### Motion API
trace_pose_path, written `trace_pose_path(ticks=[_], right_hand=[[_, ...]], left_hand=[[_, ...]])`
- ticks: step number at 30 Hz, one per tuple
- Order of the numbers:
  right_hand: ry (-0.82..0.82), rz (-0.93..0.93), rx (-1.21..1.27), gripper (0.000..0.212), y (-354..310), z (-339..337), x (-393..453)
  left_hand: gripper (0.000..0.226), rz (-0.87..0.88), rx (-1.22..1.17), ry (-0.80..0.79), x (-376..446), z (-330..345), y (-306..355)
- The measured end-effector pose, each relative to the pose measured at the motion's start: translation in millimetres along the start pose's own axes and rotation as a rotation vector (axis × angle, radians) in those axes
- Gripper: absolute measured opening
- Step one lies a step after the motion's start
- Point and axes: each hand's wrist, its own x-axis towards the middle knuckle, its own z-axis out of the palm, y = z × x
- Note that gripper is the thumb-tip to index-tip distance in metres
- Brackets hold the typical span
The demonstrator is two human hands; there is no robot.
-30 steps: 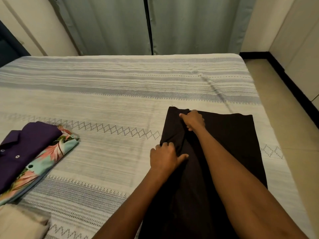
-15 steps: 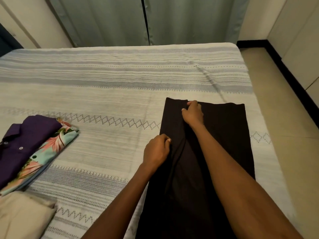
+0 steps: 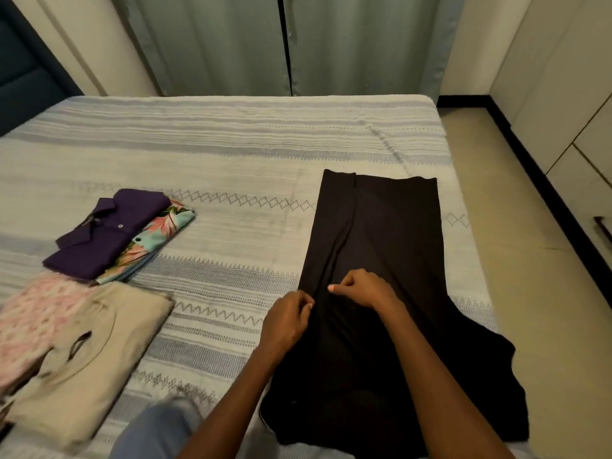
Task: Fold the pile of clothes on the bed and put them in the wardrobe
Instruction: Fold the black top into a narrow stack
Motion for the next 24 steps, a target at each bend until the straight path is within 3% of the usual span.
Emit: trace_pose_path(ticks=[3,9,12,15,17,20,24], right_hand=[[0.050,-0.048,-0.110,0.033,-3.1,16.0,-26.7],[0.206,0.053,0.122,0.038,6.6,14.5,-43.4],[0.150,0.199,0.052,0.055,18.1,14.7,-48.3],[0.036,0.214,0.040,0.072,37.9,16.4,-49.0],[-0.012,0.167,0.089,0.061,50.8,14.3,-49.2],[0.015,0.060,0.277,0.023,53.7,6.6,-67.0],[0.006,0.108,0.565,0.012,56.1,2.1,-93.3]], left_hand=[[0.019,0.058,0.111,0.025,-38.7,8.5,-5.6],[0.068,0.088,0.429,-0.043,-81.4,22.2,-18.9],[0.073,0.116,0.547,-0.087,-100.3,32.0,-30.5],[0.077,0.191,0.598,-0.120,-117.2,34.9,-37.8],[0.073,0.288,0.600,-0.107,-124.1,32.3,-36.9],[0.048,0.381,0.582,-0.111,-125.6,28.1,-31.0],[0.032,0.397,0.399,0.041,-123.4,27.3,-22.0]])
